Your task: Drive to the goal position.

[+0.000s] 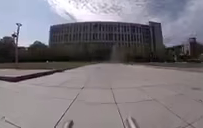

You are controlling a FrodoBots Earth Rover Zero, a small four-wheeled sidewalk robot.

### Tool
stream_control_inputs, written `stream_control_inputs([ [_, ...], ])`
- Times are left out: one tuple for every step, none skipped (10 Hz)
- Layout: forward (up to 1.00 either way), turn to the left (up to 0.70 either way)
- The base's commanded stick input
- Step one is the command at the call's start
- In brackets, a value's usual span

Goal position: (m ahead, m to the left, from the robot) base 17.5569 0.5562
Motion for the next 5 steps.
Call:
stream_control_inputs([
  [0.70,0.02],
  [0.70,0.03],
  [0.70,0.02],
  [0.70,0.02],
  [0.70,0.03],
])
